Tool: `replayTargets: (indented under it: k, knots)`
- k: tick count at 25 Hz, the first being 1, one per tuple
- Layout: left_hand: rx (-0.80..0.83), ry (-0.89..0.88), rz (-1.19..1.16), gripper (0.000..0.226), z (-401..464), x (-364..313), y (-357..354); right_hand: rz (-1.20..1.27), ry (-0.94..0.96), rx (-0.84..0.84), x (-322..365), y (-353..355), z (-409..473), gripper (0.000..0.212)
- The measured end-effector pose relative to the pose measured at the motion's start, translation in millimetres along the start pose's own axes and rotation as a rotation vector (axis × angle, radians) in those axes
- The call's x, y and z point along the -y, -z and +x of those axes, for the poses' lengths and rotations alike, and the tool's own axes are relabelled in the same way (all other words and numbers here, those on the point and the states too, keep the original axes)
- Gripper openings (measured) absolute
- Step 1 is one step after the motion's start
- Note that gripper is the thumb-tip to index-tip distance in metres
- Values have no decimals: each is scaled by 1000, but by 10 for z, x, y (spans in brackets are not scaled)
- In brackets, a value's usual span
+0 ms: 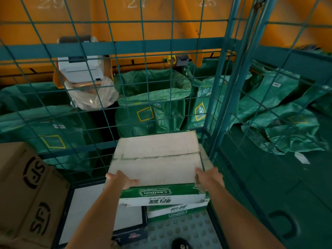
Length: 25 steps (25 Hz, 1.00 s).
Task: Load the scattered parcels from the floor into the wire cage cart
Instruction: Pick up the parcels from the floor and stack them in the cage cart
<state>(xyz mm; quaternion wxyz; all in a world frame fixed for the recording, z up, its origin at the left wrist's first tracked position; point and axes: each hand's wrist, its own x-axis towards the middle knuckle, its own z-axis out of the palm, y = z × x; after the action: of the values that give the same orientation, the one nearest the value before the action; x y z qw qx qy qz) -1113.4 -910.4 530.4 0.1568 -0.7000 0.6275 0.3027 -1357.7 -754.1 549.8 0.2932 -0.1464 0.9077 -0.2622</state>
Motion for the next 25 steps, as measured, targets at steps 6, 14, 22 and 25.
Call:
replayTargets:
  k: [6,14,22,25]
  knots:
    - [-127,91,-109,126,168,-66,-1,152,-124,172,-238,-188,104,50]
    - [74,-11,-580,45,37,-415,157,55,148,9,-53,230,598,54]
    - [39,-124,-652,49,-42,-770,-152,3,160,60,-54,226,880,67]
    - [79,-132,-643,50,95,-758,-209,-54,192,11,-55,191,947,65]
